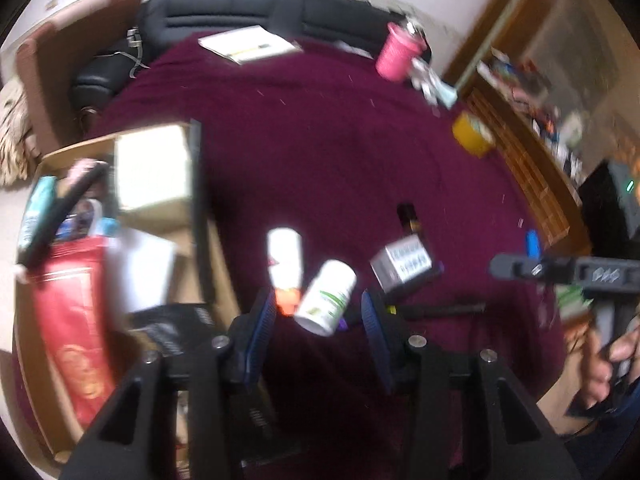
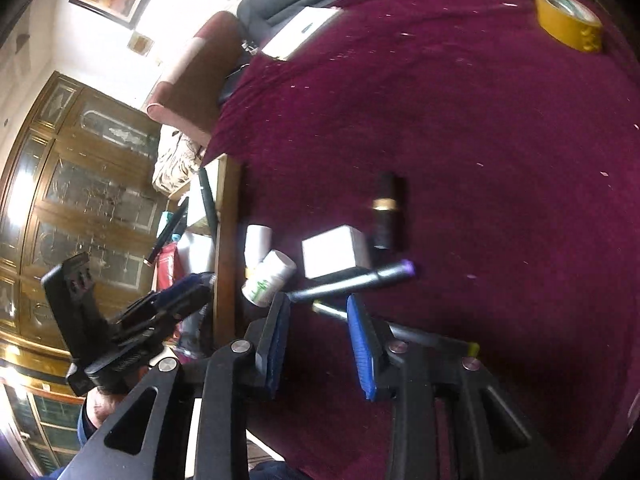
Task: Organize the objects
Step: 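Grasp the white medicine bottle with the left gripper while the right grasps the small white box, then carry the medicine bottle and white box over the cardboard tray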
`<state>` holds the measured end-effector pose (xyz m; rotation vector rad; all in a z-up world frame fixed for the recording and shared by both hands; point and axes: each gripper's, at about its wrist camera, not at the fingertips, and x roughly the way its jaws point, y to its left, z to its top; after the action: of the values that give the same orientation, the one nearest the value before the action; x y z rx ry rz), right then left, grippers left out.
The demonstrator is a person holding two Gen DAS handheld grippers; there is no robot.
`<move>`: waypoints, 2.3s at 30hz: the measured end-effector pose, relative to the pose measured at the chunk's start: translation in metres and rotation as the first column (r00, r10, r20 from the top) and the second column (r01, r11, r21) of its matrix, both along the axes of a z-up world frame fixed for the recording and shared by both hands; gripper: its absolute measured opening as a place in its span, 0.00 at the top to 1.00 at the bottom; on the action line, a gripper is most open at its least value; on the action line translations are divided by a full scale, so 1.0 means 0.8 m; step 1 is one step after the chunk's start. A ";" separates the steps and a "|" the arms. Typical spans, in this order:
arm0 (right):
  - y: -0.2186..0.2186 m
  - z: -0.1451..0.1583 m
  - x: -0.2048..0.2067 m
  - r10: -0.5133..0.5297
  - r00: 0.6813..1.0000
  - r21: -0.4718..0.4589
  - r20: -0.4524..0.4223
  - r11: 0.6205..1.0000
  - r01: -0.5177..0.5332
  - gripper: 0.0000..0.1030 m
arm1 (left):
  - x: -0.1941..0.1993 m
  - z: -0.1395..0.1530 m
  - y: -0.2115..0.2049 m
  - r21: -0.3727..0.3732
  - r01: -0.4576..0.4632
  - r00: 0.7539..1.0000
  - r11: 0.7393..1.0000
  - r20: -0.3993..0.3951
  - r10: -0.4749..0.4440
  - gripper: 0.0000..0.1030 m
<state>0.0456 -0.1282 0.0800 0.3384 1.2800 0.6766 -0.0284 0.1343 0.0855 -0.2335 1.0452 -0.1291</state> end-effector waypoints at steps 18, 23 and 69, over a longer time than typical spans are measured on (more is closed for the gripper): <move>-0.009 -0.006 0.012 -0.005 1.000 -0.028 0.015 1.000 0.005 0.55 | 0.063 -0.076 -0.051 0.104 0.129 0.980 0.986 -0.166 -0.111 0.67; 0.038 -0.002 0.019 0.099 0.991 -0.135 0.086 0.987 -0.087 0.48 | 0.058 -0.085 -0.064 0.127 0.111 0.984 0.986 -0.153 -0.091 0.69; 0.128 0.027 -0.022 0.269 0.943 -0.223 0.194 0.948 -0.225 0.49 | -0.023 0.007 -0.015 -0.017 -0.064 0.998 0.998 0.021 0.064 0.68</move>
<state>0.0280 -0.0260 0.1013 -0.0650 1.1727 0.7695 -0.0467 0.1226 0.0909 -0.2792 1.0142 -0.0821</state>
